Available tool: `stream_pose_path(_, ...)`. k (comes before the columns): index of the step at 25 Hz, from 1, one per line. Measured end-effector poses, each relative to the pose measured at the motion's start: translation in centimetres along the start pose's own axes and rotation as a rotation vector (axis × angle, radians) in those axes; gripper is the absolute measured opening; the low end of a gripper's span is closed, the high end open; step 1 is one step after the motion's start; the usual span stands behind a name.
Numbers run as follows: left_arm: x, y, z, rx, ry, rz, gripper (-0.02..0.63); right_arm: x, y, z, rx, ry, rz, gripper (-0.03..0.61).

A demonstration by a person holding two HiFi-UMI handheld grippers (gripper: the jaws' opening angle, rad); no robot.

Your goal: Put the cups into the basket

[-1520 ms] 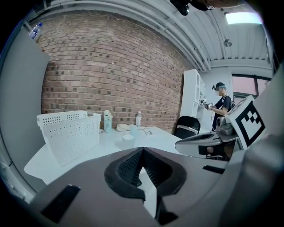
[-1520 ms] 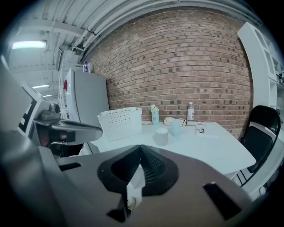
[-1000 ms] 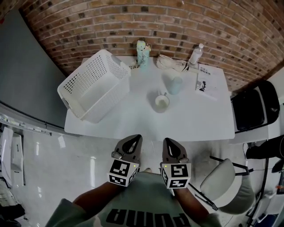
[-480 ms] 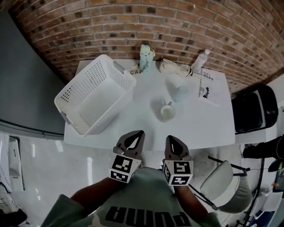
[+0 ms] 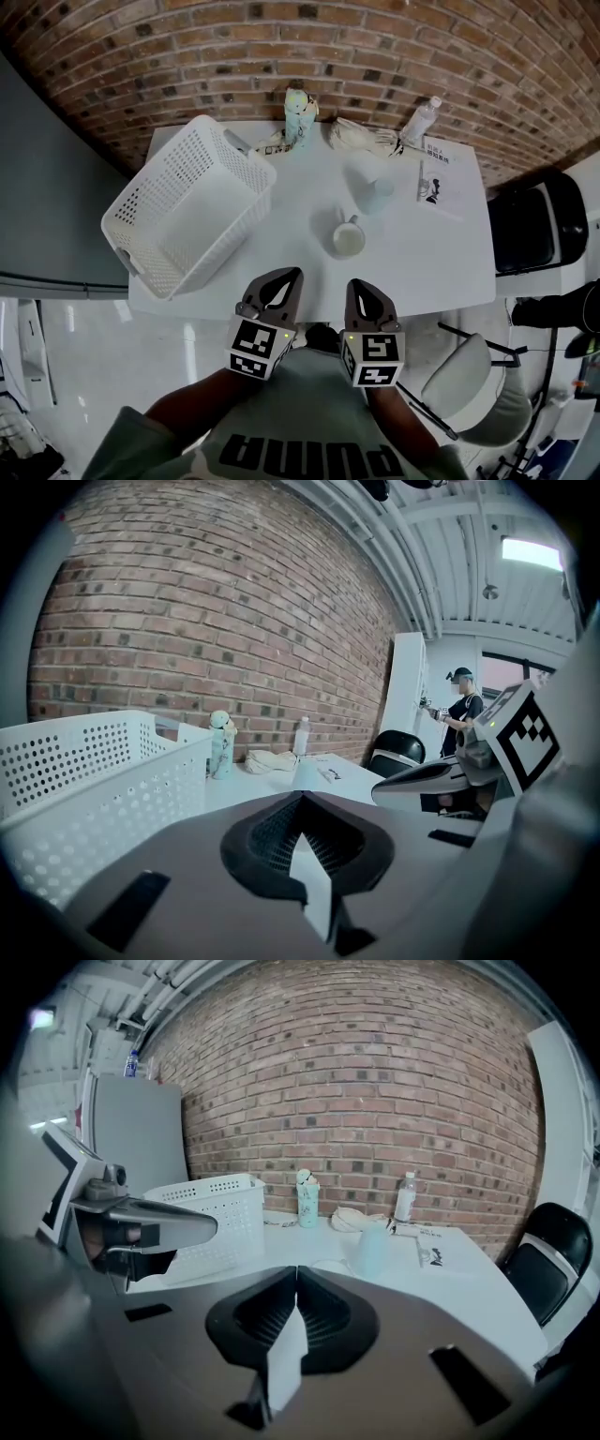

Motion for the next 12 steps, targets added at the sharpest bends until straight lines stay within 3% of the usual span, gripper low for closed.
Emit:
stream_pose_path(6, 2.4, 0.2, -1.0, -0.001, 0.000, -0.083, 0.008, 2.5, 2.2, 0.5, -0.026, -0.016, -0.099, 0.018)
stream_pose_path(7, 2.8, 0.2, -1.2, -0.003, -0.001, -0.102, 0.008, 3.0, 2.6, 0.5, -0.032, -0.019, -0.118, 0.036)
stream_pose_path(9, 3.5, 0.3, -1.4, -0.011, -0.004, -0.137, 0.008, 4.1, 3.4, 0.7, -0.043, -0.026, -0.154, 0.132)
stream_pose_path(12, 4.7, 0.8, -1.1, -0.025, -0.014, -0.177, 0.008, 5.7, 4.7, 1.2, -0.067, -0.031, -0.201, 0.185)
Point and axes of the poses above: the fingertips, and each gripper's own axes: x forward along the fingers, y to its right, z out of its underside, the point moved 6 cm from there along -x, backward along the fingers, and after that the axes turned 10 degrees about -x, right-handed, at the moved point
